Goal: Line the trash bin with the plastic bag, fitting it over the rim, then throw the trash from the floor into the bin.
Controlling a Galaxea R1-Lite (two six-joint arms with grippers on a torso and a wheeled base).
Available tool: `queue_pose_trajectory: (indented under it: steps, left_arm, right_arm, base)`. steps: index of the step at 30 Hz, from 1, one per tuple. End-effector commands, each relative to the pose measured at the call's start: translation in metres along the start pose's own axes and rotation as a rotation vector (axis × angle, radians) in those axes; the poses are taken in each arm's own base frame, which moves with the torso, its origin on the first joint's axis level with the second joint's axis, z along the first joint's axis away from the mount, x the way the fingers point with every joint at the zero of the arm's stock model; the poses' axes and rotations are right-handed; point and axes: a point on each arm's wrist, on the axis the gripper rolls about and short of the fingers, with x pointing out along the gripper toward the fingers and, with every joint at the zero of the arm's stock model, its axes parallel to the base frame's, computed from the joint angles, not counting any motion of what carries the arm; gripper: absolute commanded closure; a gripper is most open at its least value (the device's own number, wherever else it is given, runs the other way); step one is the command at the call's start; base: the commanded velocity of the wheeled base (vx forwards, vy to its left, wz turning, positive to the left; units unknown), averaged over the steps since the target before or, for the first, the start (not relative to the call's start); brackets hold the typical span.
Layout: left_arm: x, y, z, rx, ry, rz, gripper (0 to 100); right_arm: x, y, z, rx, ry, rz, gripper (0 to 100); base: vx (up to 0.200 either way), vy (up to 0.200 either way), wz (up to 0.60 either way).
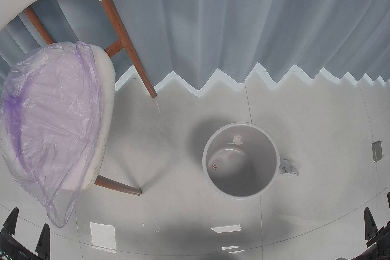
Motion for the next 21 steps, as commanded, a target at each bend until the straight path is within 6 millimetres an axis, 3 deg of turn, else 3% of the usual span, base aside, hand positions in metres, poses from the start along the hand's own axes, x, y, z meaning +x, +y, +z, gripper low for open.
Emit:
queue_pose_trajectory:
  steps: [1, 5, 10, 15, 17, 21]
  left_arm:
    - [-0.001, 0.0, 0.011, 0.012, -0.153, 0.004, 0]
    - [-0.005, -0.001, 0.026, 0.046, -0.315, -0.058, 0]
    - [-0.007, -0.004, 0.029, 0.075, -0.344, -0.197, 0]
    - [-0.017, -0.01, 0.056, 0.153, -0.4, -0.455, 0]
    - [-0.015, -0.011, 0.07, 0.153, -0.363, -0.444, 0]
    - [0.024, -0.009, 0.125, 0.106, -0.208, -0.447, 0]
  right_arm:
    - [0.0, 0.0, -0.005, 0.001, 0.0, 0.0, 0]
    - [0.0, 0.0, -0.005, 0.0, 0.002, 0.0, 0]
    - [0.0, 0.0, -0.005, 0.0, 0.002, 0.0, 0]
    - [0.0, 0.0, -0.005, 0.0, 0.002, 0.0, 0]
    - [0.0, 0.0, -0.005, 0.0, 0.002, 0.0, 0]
    - [0.0, 0.0, -0.005, 0.0, 0.002, 0.0, 0]
  base:
    - [0.0, 0.0, 0.0]
    - [0.0, 0.0, 0.0]
    - [0.0, 0.0, 0.0]
    - [0.0, 0.0, 0.0]
    - [0.0, 0.0, 0.0]
    - [0.0, 0.0, 0.0]
